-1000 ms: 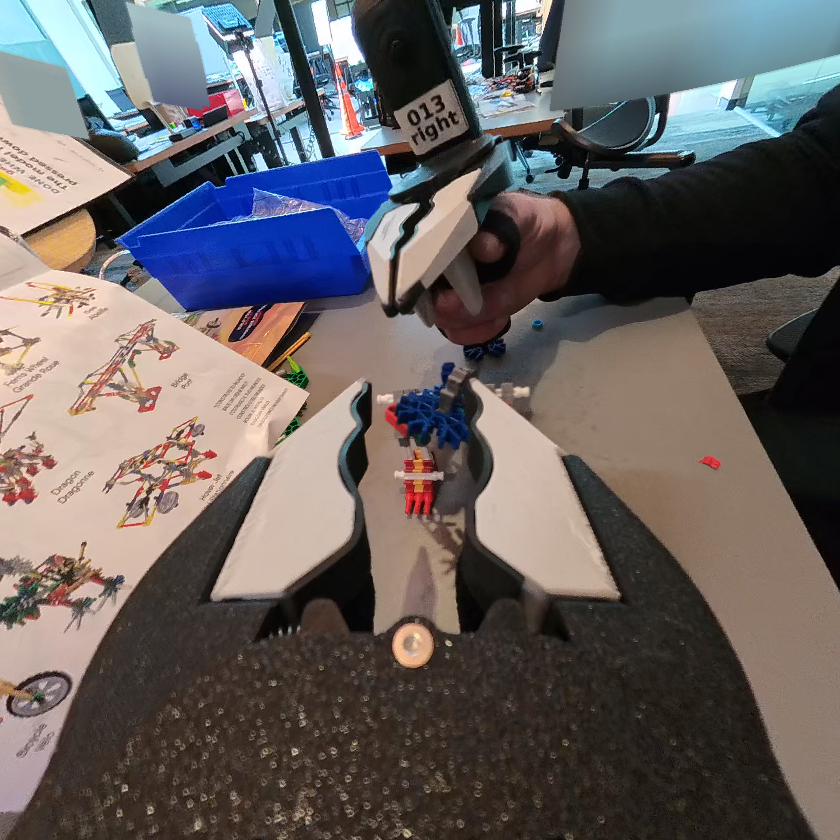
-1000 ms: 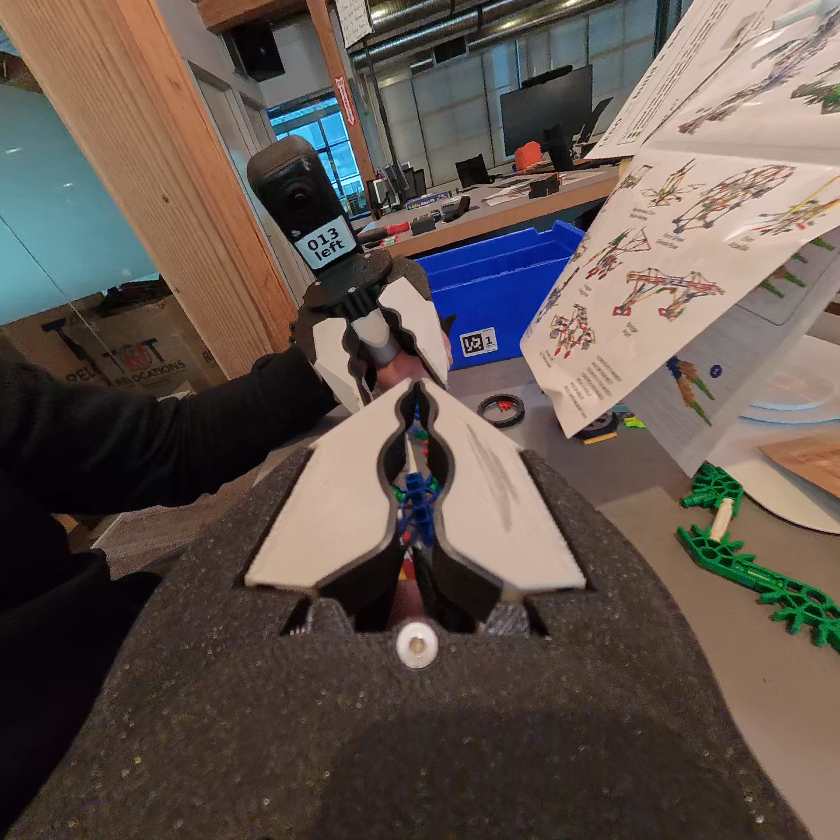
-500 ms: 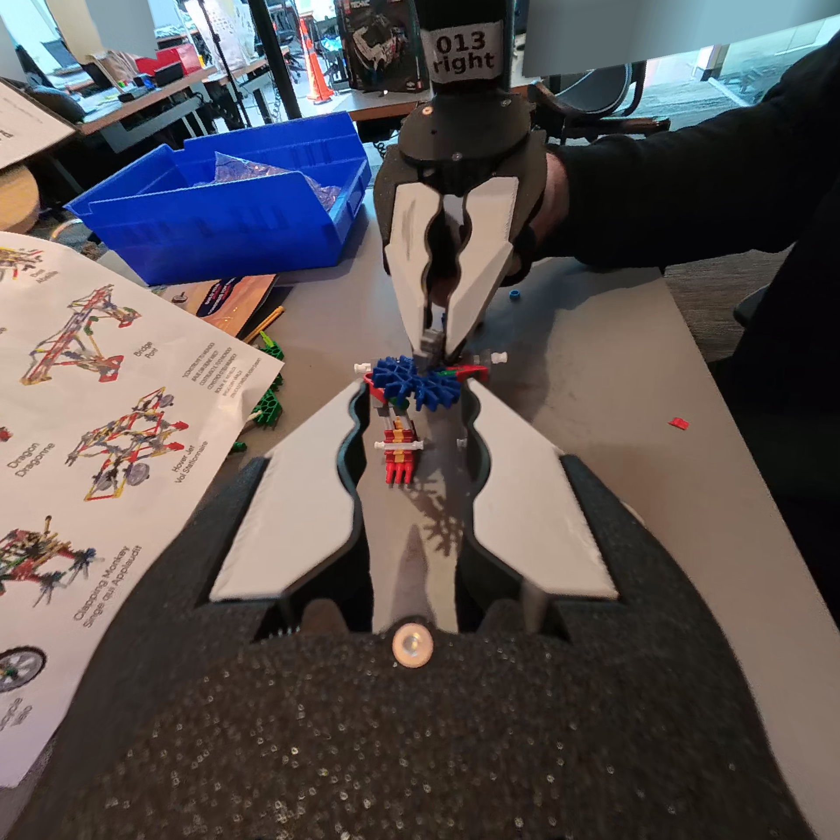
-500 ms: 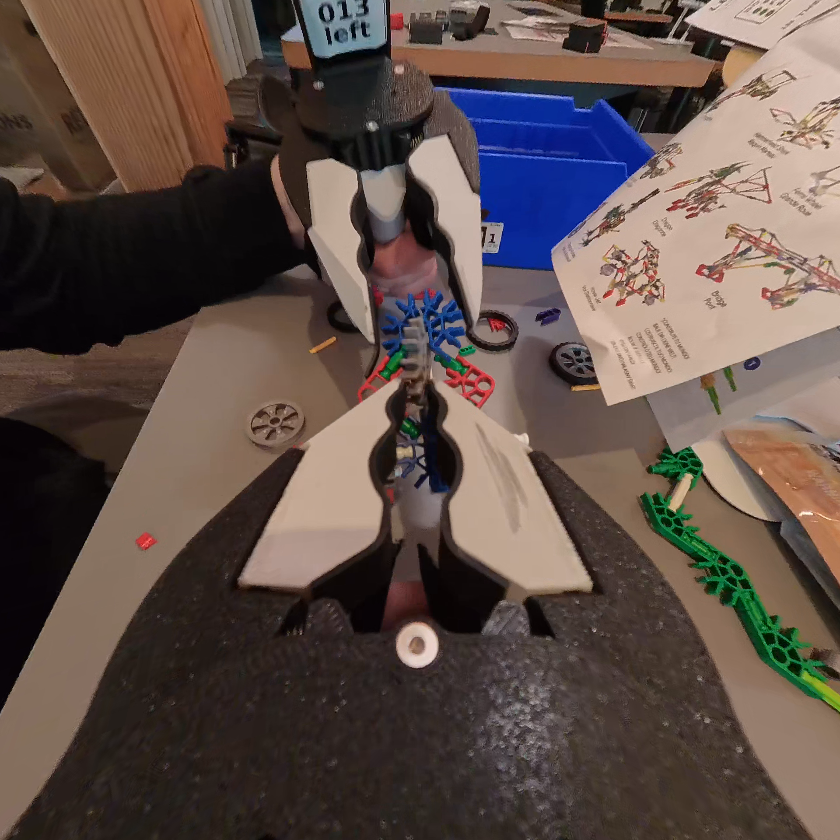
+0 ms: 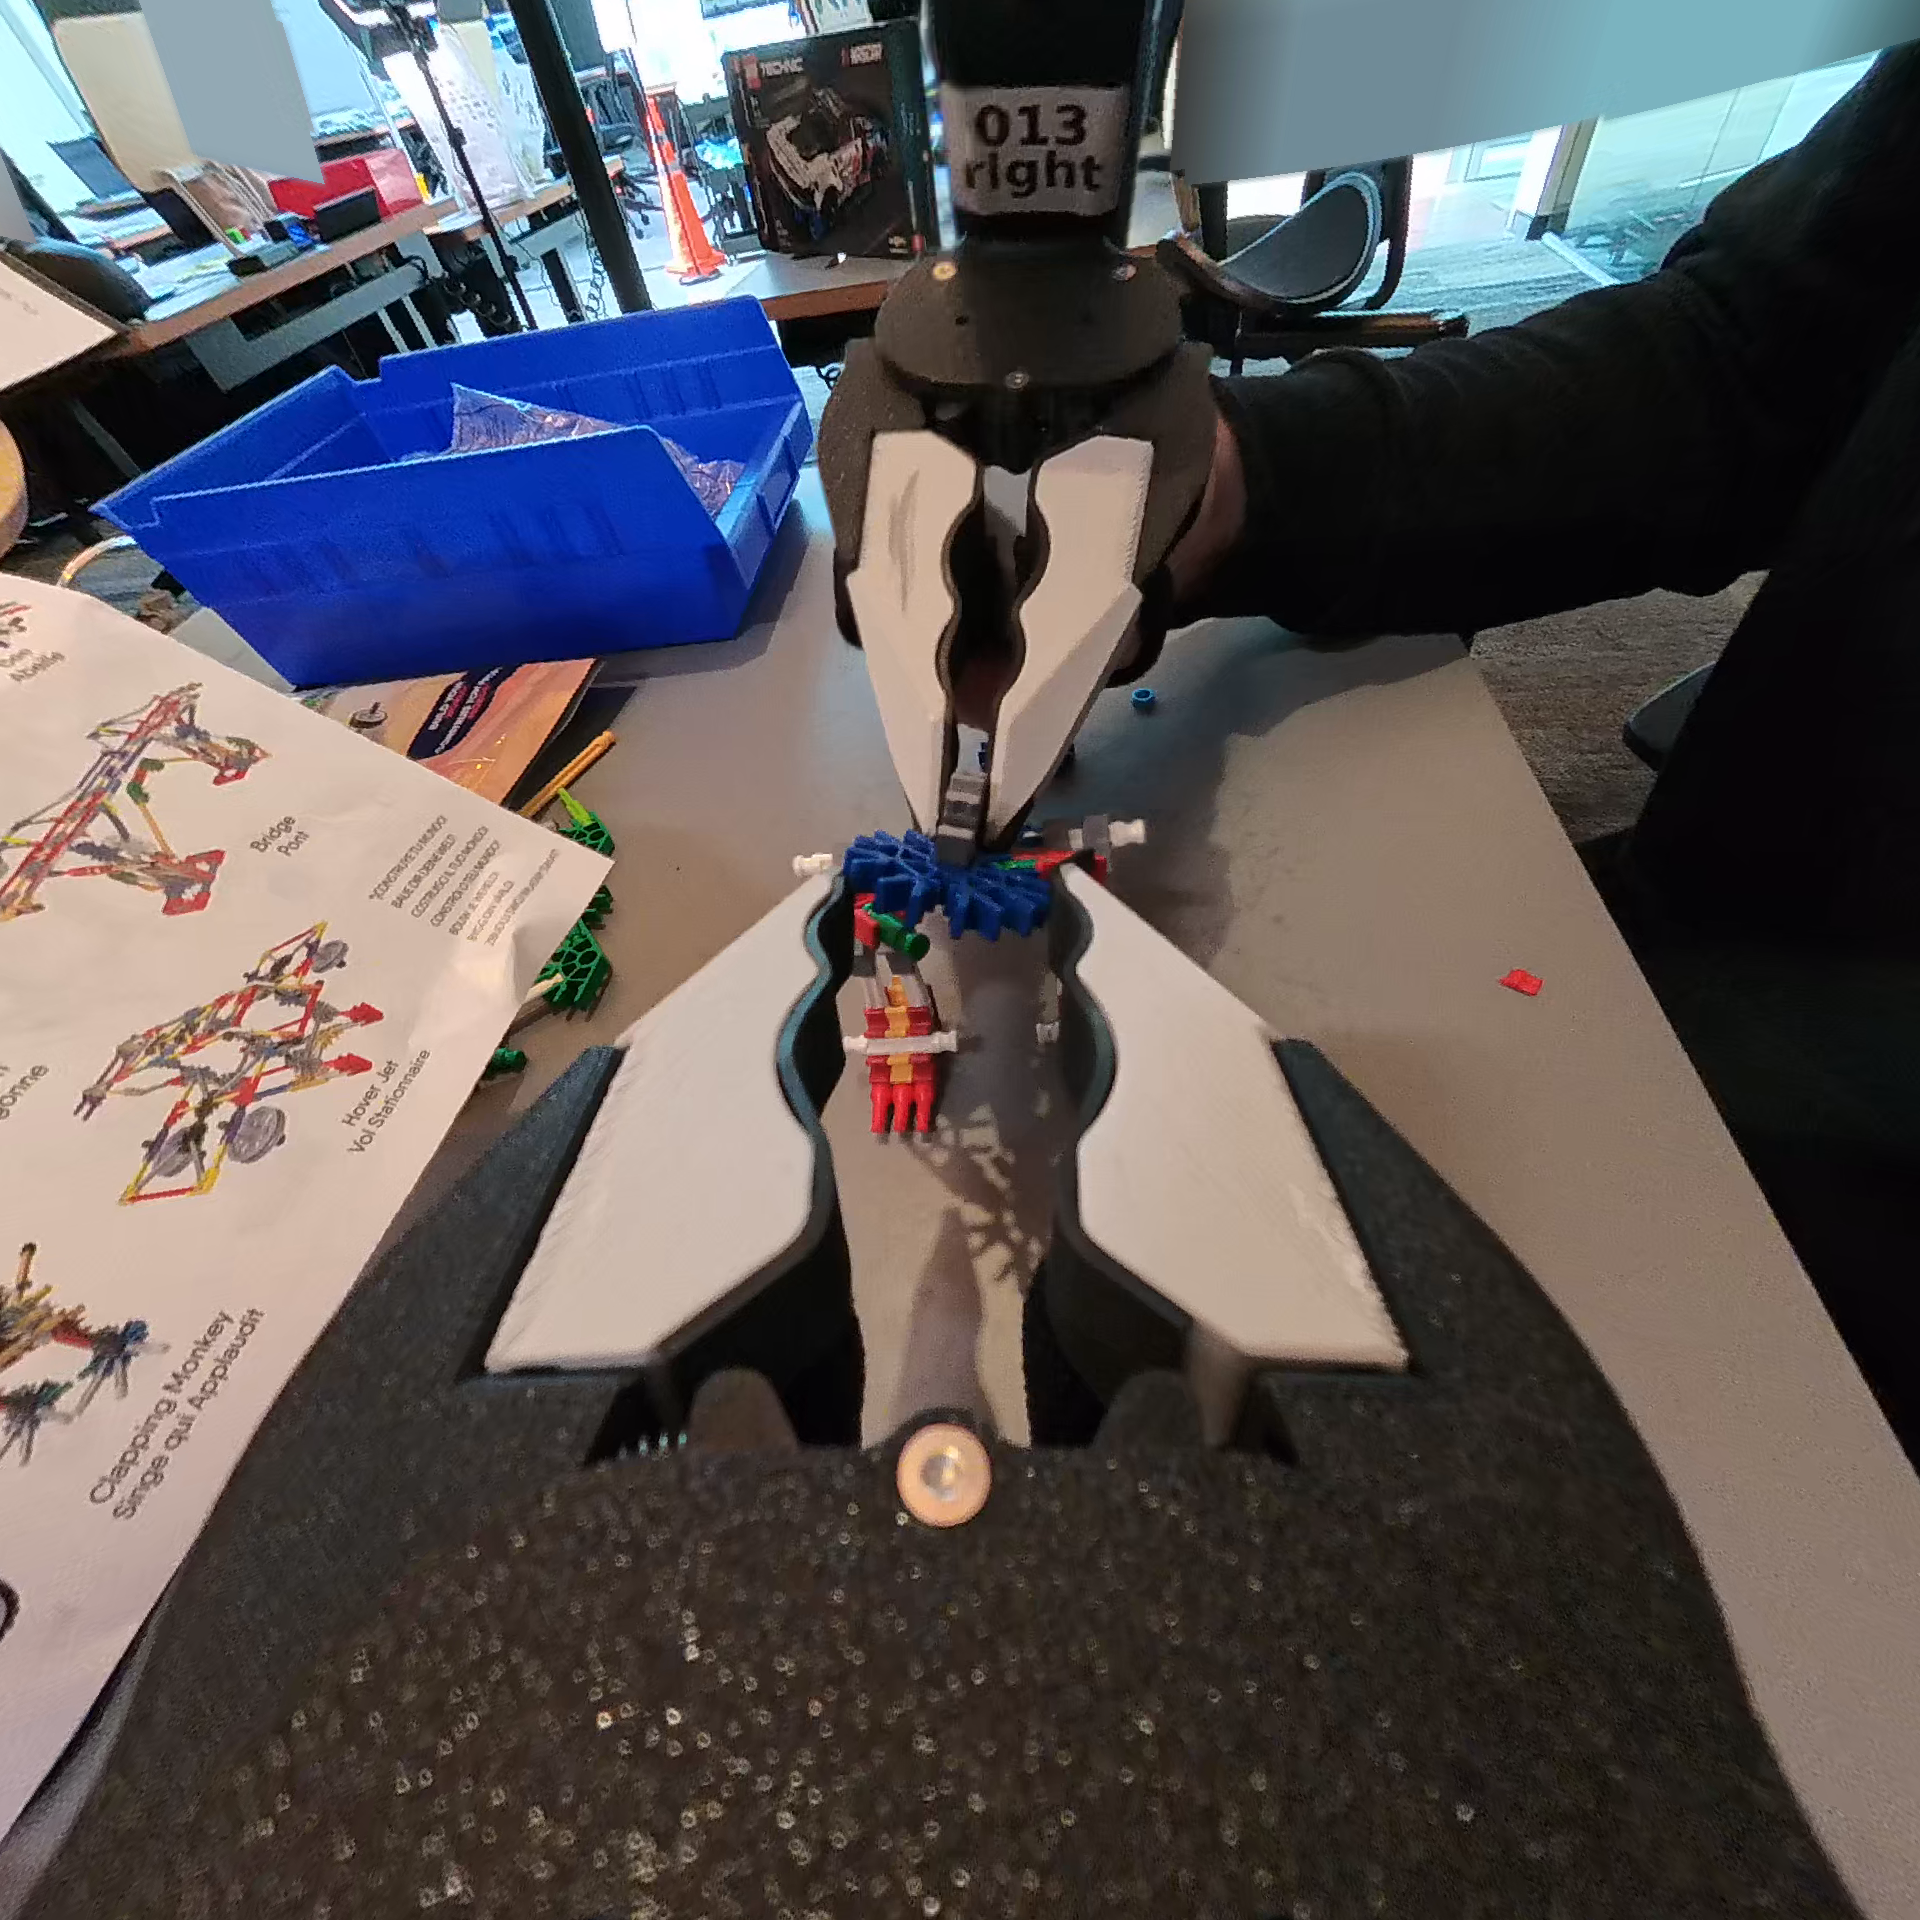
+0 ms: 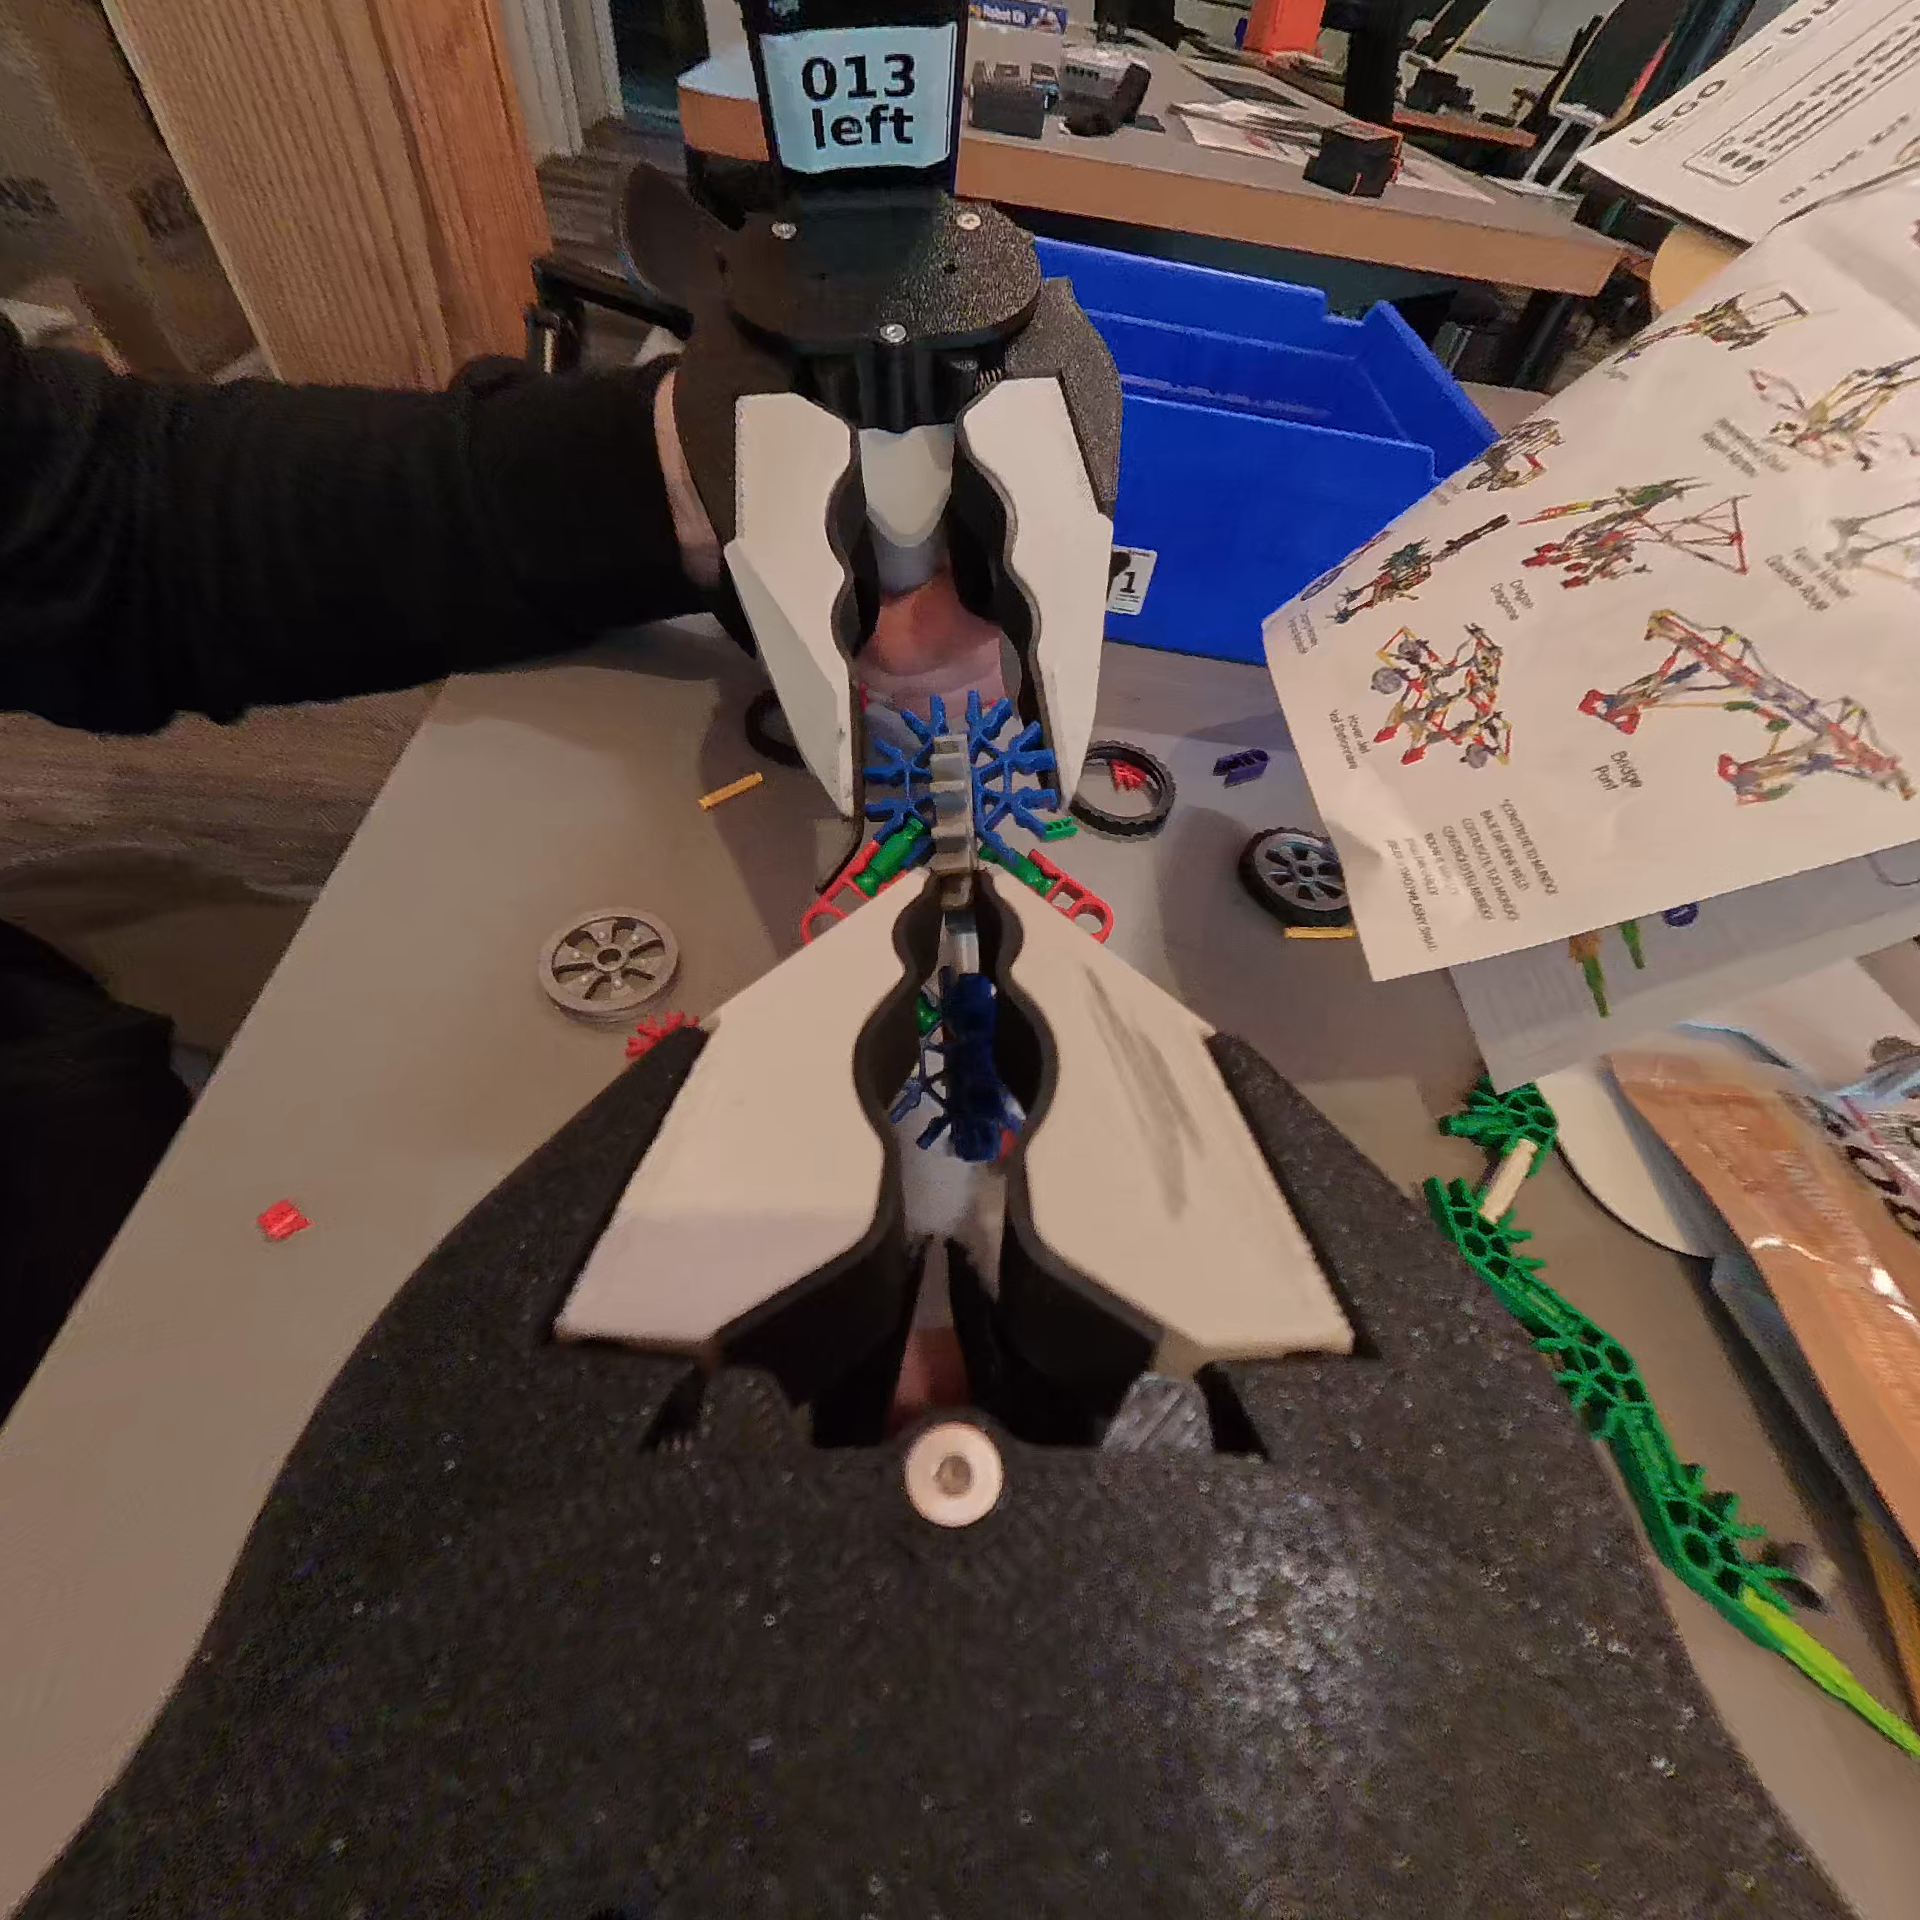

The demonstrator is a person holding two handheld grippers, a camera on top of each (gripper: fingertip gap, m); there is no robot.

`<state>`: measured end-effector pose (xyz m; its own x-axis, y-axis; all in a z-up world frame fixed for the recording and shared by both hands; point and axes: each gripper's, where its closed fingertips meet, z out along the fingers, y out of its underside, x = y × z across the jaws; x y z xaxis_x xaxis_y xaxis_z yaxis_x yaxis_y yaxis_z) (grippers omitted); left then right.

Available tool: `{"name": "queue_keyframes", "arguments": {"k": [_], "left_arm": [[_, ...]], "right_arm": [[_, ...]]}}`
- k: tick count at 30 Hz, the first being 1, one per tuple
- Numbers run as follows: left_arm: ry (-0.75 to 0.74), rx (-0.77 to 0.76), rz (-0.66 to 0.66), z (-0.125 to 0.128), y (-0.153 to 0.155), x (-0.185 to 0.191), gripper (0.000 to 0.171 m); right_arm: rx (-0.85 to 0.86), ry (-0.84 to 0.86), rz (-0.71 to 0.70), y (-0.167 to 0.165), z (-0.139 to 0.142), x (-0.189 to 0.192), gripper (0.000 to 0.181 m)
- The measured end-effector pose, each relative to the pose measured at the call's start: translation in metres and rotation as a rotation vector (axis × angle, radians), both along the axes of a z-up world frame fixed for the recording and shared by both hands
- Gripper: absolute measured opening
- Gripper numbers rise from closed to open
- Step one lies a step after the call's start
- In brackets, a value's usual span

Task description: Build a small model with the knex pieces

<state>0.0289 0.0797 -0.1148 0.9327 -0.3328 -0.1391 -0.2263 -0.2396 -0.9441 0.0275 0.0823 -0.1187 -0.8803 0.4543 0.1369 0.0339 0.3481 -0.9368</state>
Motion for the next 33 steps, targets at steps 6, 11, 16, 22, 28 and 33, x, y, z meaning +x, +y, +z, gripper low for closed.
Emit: {"name": "queue_keyframes", "arguments": {"k": [6,11,16,22,28,33], "left_arm": [[0.023,-0.01,0.016,-0.001,0.003,-0.001,0.034],[0.022,-0.007,0.031,-0.001,0.005,-0.002,0.034],[0.032,-0.016,0.046,-0.001,0.006,-0.003,0.034],[0.037,-0.016,0.057,0.0,0.003,-0.008,0.034],[0.037,-0.015,0.064,0.001,0.003,-0.01,0.034],[0.034,-0.012,0.057,0.001,0.003,-0.008,0.034]], "right_arm": [[0.054,0.058,-0.033,-0.001,0.002,-0.002,0.003],[0.033,0.036,-0.042,-0.001,0.003,-0.004,0.002],[0.018,0.006,-0.044,-0.001,0.003,-0.004,0.002],[0.028,0.006,-0.072,0.0,0.002,-0.008,0.006],[0.027,0.006,-0.075,0.008,-0.001,-0.007,0.007],[0.029,0.024,-0.071,0.006,-0.001,-0.007,0.004]]}}
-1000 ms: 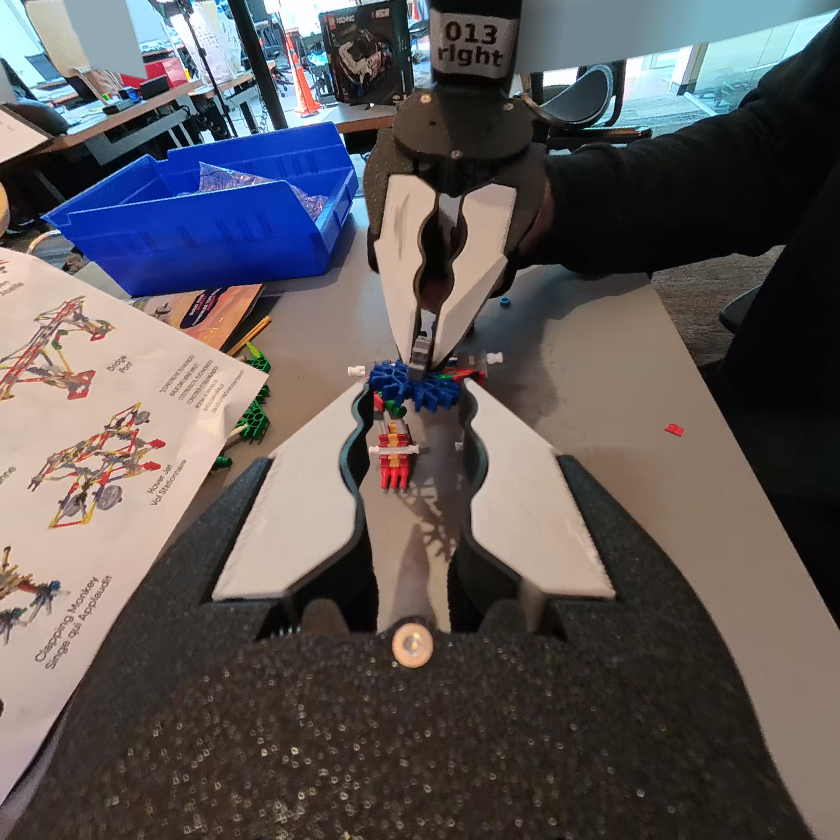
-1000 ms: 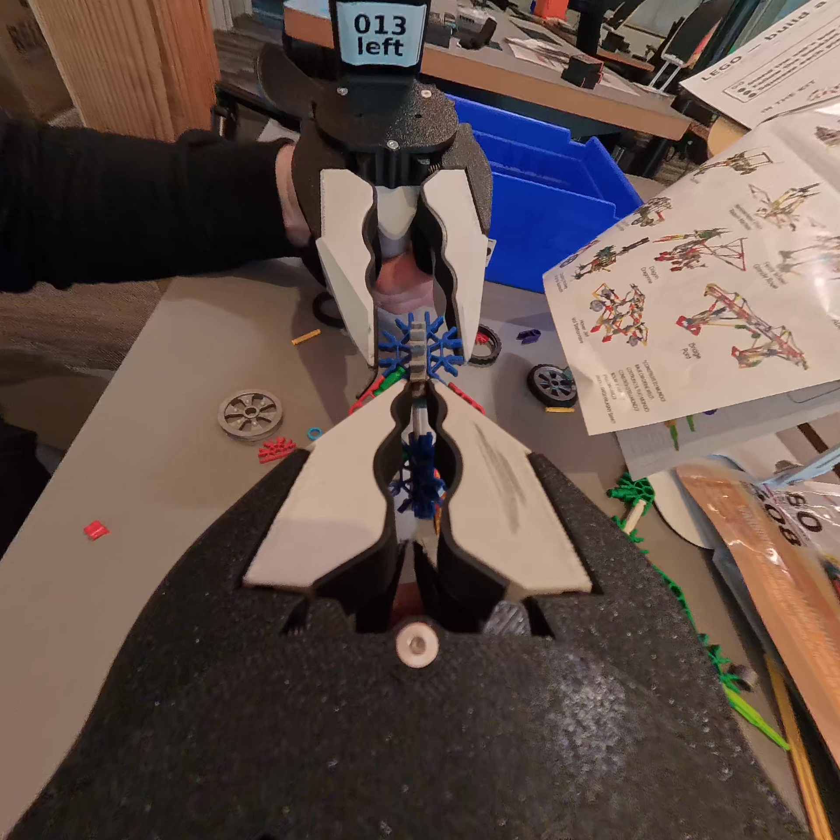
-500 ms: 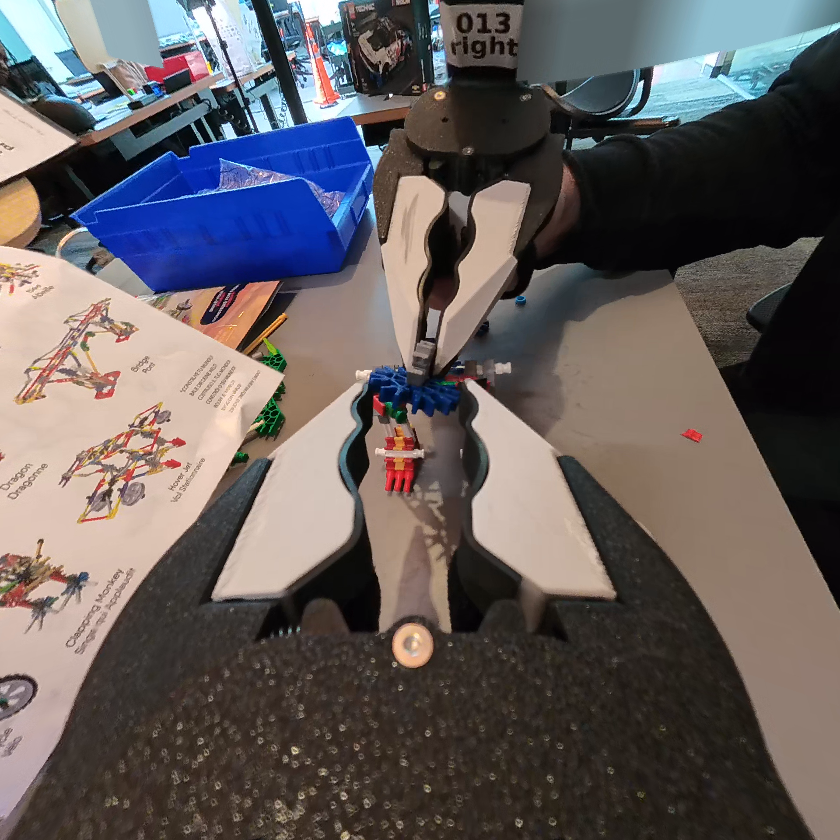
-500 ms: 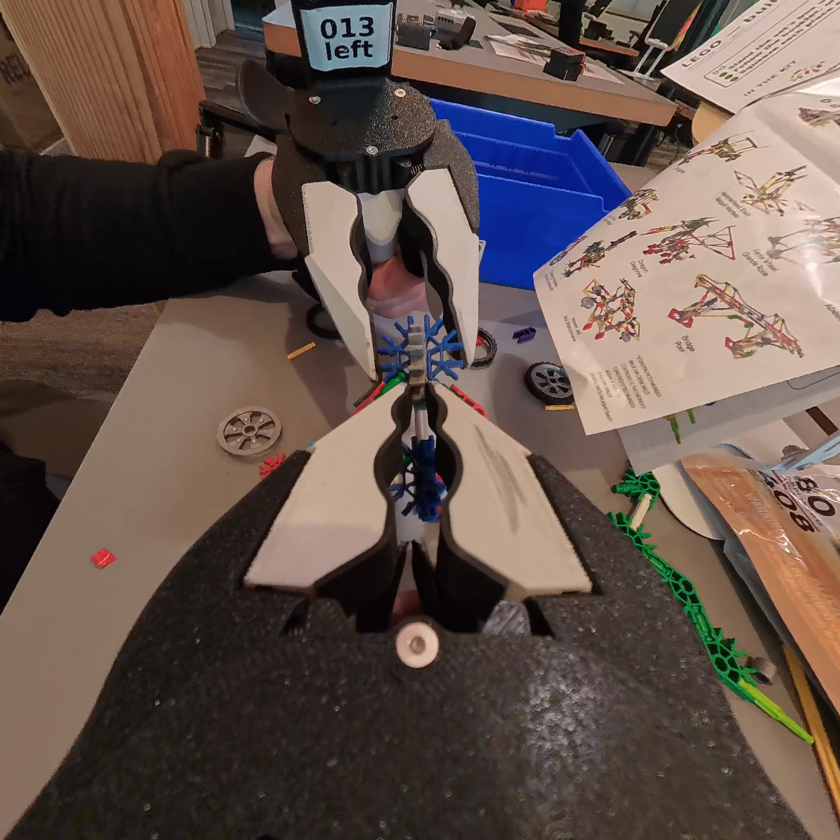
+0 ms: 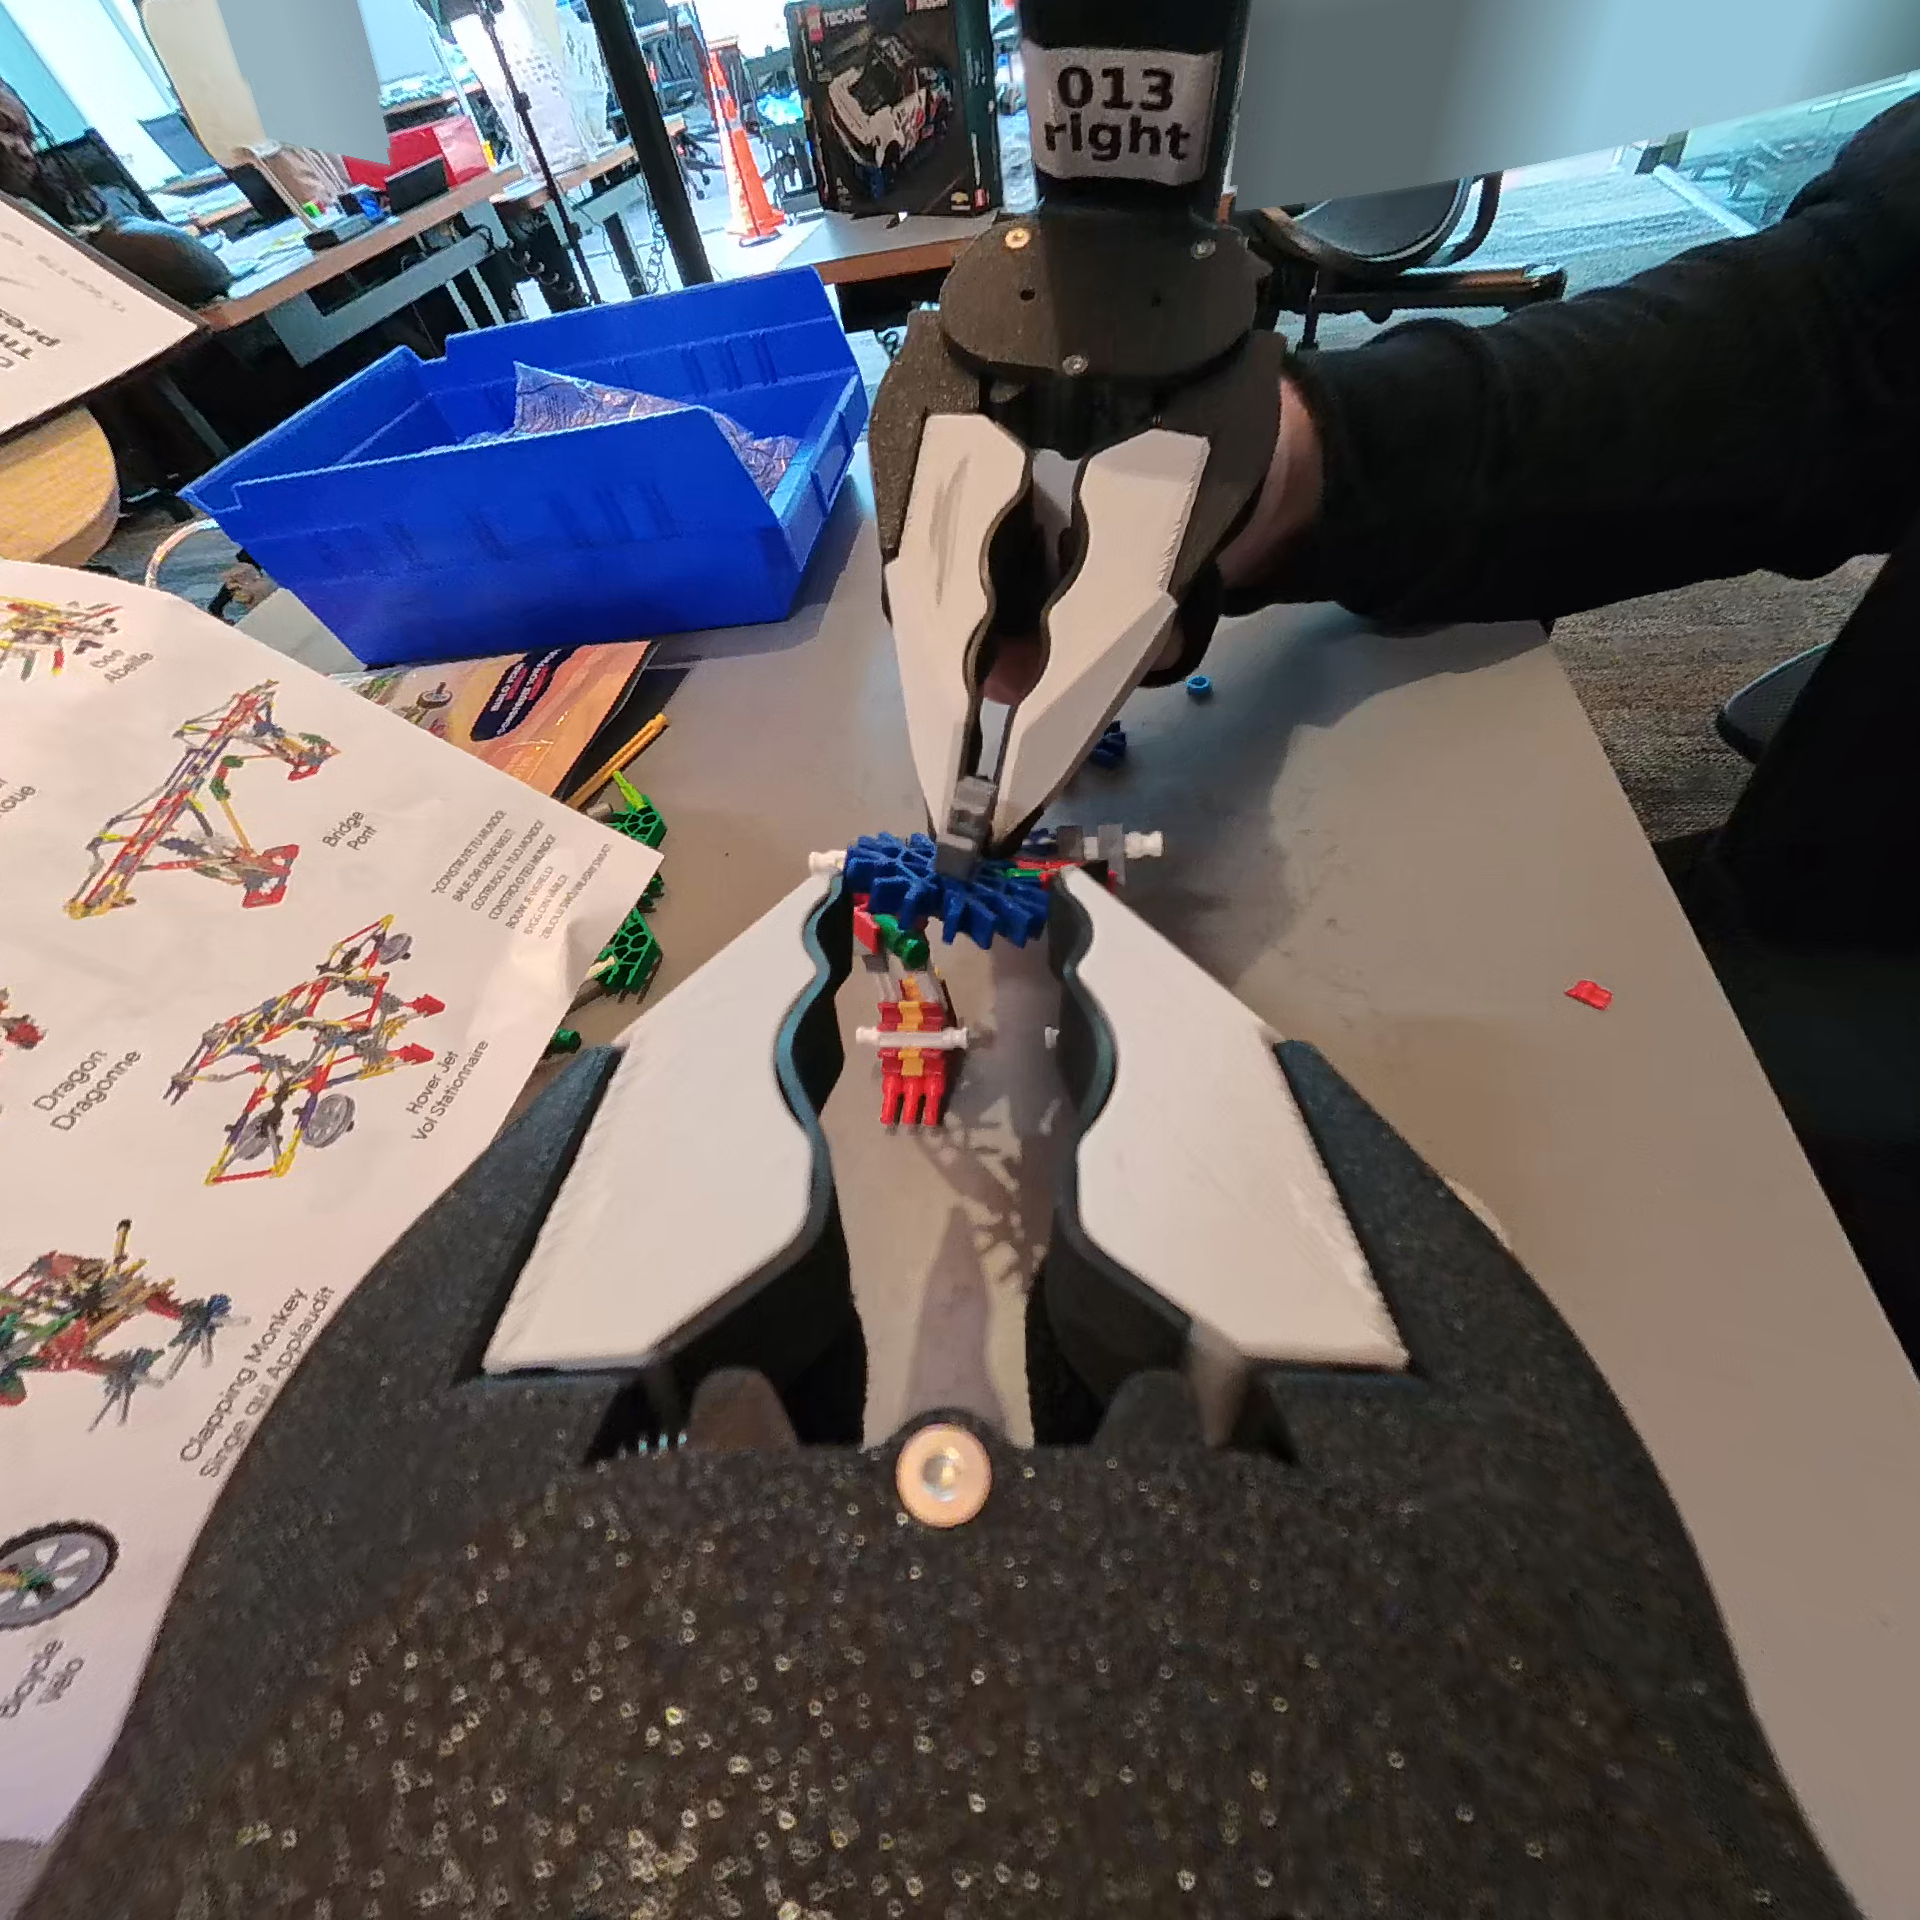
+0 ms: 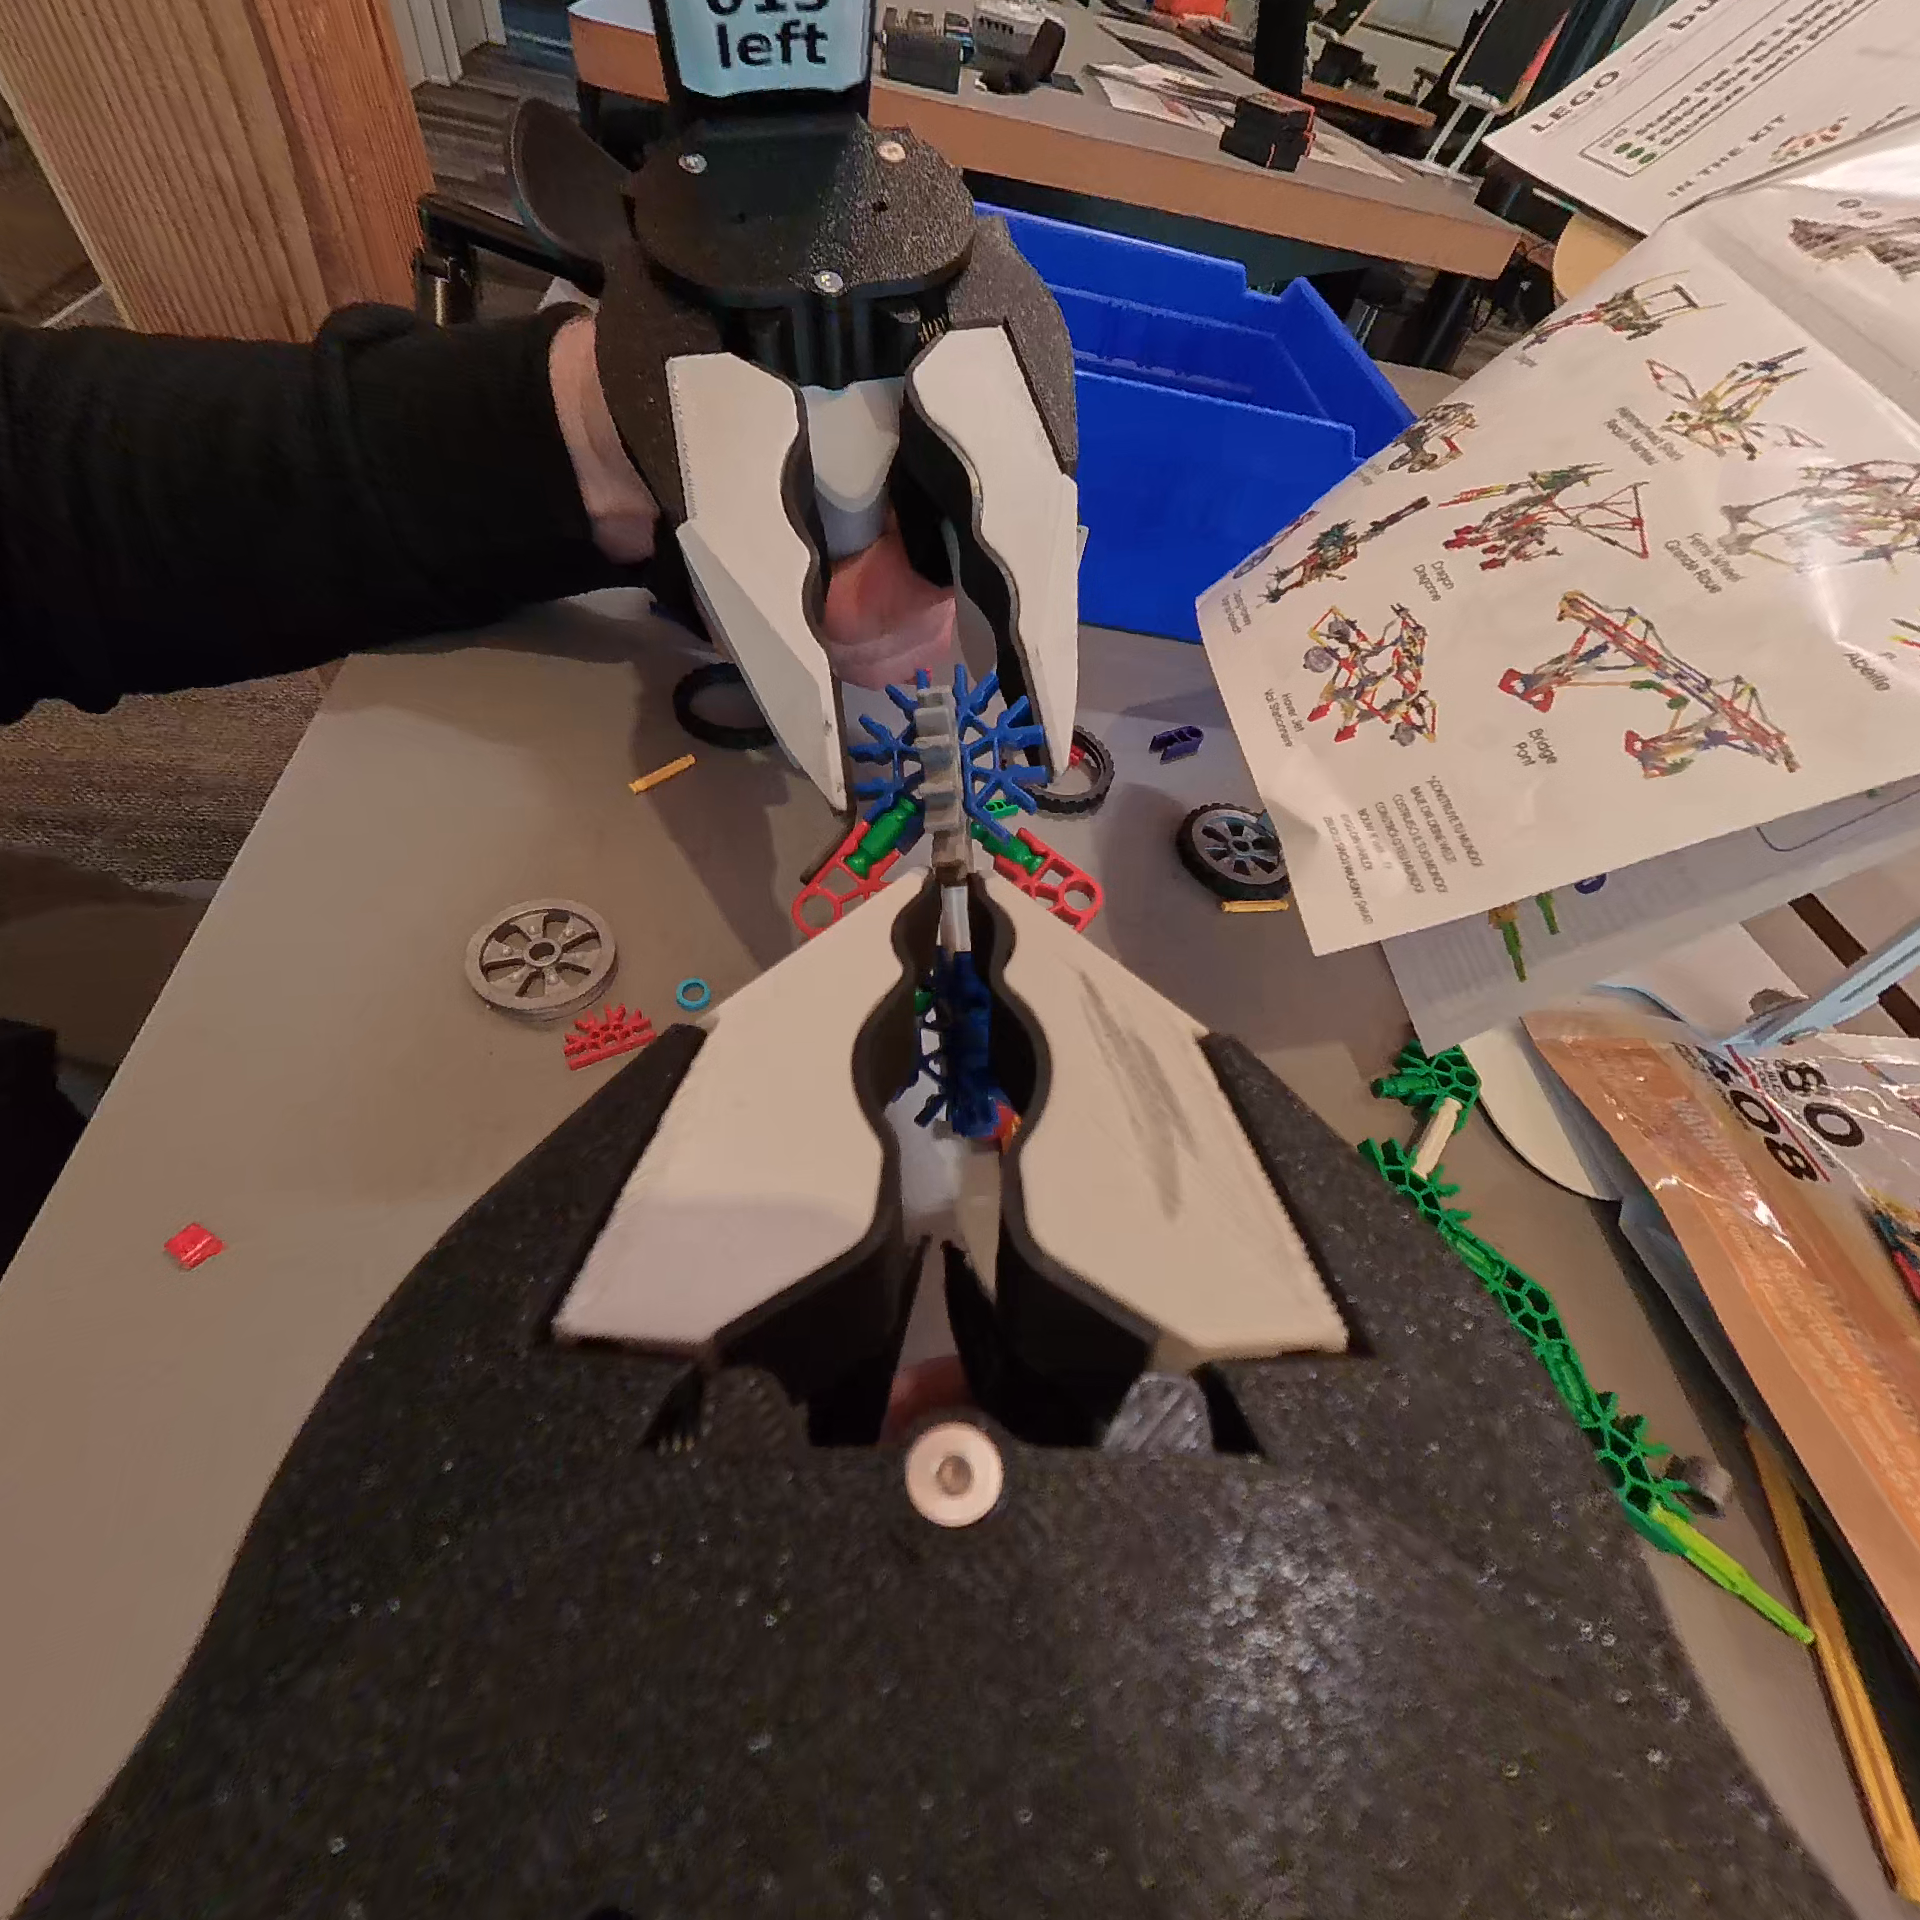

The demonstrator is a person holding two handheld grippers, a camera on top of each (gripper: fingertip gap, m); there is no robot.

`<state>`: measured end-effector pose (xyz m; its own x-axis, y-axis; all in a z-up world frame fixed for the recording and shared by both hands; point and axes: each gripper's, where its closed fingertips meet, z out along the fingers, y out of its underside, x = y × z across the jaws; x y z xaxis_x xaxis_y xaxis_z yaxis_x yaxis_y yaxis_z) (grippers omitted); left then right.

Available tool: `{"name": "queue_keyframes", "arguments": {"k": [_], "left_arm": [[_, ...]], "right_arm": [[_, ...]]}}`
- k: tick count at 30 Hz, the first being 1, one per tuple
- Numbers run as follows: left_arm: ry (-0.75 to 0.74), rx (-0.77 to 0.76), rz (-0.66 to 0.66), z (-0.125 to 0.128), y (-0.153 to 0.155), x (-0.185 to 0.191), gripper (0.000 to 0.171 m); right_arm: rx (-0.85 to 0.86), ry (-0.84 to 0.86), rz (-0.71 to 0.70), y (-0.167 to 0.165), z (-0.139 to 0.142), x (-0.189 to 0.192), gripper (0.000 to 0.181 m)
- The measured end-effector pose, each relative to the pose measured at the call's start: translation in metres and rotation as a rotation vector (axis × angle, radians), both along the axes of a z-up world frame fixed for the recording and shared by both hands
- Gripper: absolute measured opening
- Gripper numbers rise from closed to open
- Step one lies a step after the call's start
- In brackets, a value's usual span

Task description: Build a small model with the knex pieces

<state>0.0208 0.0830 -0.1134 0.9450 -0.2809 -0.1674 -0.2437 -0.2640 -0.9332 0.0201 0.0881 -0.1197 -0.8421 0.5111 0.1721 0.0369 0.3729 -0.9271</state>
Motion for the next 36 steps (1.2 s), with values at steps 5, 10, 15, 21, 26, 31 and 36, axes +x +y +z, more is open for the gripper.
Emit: {"name": "queue_keyframes", "arguments": {"k": [5,10,15,21,26,31,36], "left_arm": [[0.016,0.009,0.011,0.002,0.001,0.0,0.034],[0.049,0.004,0.023,0.002,0.002,-0.001,0.034],[0.053,-0.001,0.028,0.001,0.002,-0.001,0.034],[0.097,-0.077,0.087,-0.017,0.007,-0.012,0.03],[0.124,-0.059,0.075,-0.011,0.012,-0.008,0.03],[0.126,-0.043,0.048,-0.006,0.015,-0.002,0.03],[0.209,-0.055,0.029,-0.004,0.017,0.004,0.03]], "right_arm": [[-0.001,-0.003,0.0,-0.001,0.001,-0.001,0.001],[-0.027,-0.026,0.009,-0.001,0.002,-0.001,0.001],[-0.054,-0.042,0.024,-0.003,0.005,-0.002,0.0],[-0.075,-0.053,0.033,-0.009,0.009,-0.002,0.0],[-0.079,-0.033,0.007,0.006,0.016,-0.002,0.0],[-0.094,-0.11,-0.02,0.037,0.008,-0.001,0.03],[-0.106,-0.297,0.056,0.027,-0.017,0.006,0.063]]}}
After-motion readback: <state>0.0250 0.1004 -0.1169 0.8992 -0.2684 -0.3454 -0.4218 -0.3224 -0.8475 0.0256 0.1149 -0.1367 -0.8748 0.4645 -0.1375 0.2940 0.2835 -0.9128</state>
